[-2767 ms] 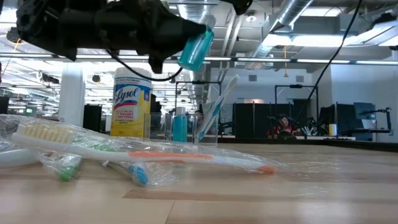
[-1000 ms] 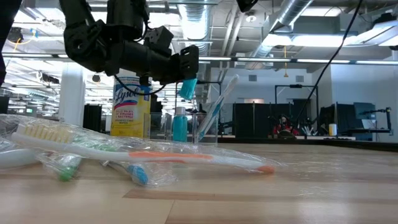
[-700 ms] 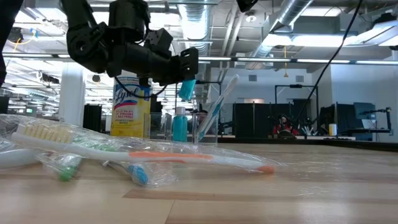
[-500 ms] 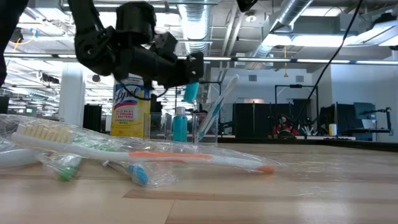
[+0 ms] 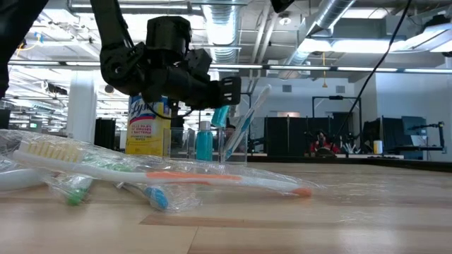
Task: Pick & Place toothbrushing station
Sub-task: Put the blue mouthwash into the transparent organizer
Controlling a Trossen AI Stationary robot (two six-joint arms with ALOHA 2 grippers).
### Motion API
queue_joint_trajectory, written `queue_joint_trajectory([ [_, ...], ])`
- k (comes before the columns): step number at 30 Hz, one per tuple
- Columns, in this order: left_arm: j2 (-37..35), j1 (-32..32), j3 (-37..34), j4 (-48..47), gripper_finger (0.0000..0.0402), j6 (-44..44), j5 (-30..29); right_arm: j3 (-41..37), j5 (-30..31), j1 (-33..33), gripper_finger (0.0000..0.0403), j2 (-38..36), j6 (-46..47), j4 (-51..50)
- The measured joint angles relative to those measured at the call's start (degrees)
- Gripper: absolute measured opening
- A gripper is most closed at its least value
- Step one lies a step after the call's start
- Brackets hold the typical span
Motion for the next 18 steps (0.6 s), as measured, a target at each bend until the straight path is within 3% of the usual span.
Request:
queue_joint_trajectory([
  [18, 0.2, 0.0, -0.2, -2.3, 0.0071, 0.0, -2.4, 0.0, 0.0, 0.0, 0.0111, 0.0, 0.0, -0.6],
])
